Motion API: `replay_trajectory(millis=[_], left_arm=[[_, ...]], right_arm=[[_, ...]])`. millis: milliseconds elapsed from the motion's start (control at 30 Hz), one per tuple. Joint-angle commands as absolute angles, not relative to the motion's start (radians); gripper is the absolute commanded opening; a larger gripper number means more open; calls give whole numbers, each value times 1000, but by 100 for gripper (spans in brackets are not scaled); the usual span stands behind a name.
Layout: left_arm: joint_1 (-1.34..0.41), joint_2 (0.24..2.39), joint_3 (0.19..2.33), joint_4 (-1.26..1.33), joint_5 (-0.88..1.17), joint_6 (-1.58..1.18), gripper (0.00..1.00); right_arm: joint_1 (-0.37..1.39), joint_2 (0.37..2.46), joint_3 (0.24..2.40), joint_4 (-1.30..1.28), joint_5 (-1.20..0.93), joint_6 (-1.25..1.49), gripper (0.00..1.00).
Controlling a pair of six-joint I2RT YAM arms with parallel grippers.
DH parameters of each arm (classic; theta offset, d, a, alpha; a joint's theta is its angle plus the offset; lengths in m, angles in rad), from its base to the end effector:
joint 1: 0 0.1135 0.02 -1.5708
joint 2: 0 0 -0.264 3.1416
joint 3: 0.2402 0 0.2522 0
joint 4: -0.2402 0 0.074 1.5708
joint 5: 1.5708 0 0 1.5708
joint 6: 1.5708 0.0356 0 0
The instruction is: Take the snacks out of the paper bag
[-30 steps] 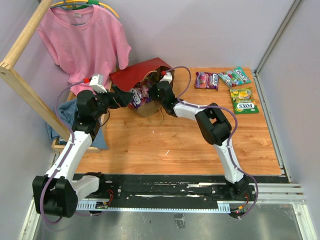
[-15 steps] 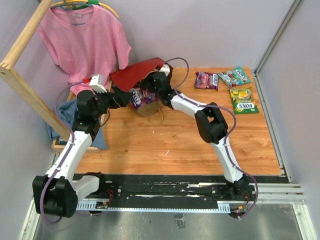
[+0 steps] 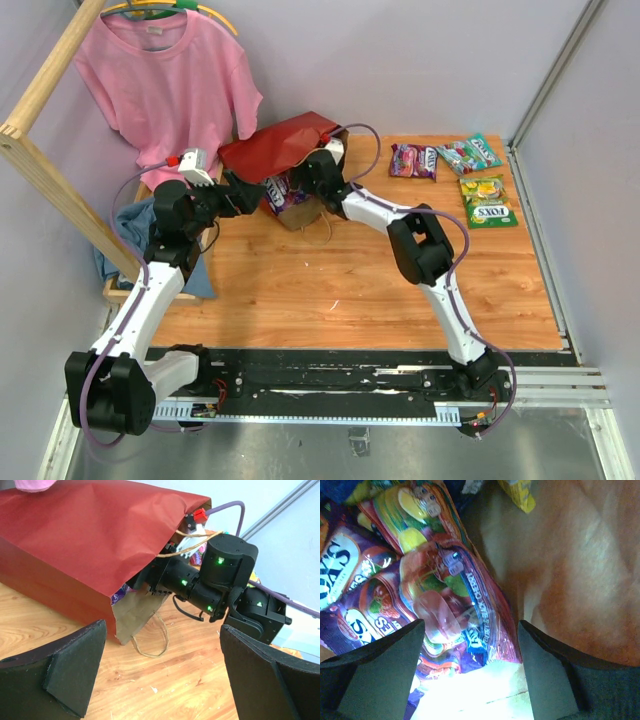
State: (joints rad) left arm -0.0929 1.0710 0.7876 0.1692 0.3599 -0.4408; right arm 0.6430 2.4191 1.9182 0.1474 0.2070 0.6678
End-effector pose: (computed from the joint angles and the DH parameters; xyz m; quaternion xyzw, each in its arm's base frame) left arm 0.2498 -0.0359 0.3221 -0.0097 0.7438 -0.3015 0.5965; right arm 0.4556 0.3322 0.1854 0.0692 0.8152 0.2794 0.5025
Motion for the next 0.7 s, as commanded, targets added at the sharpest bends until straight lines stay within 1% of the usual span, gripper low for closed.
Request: replay_trajectory(millis=[0, 300, 400, 500, 667], left_arm=[[-84, 1060, 807, 170, 357, -422, 100], [-84, 1059, 807, 169, 357, -420, 100], [-84, 1058, 807, 169, 358, -420, 100], [-84, 1058, 807, 169, 357, -419, 100], [-84, 1055, 807, 164, 355, -417, 100]], right_arm=[[634, 2446, 1848, 134, 175, 743, 76], [640, 2281, 1486, 563, 161, 804, 77], [641, 2243, 1405, 678, 150, 828, 77], [641, 2223, 1369, 764, 129, 851, 77], [639, 2243, 1394, 769, 137, 861, 77]])
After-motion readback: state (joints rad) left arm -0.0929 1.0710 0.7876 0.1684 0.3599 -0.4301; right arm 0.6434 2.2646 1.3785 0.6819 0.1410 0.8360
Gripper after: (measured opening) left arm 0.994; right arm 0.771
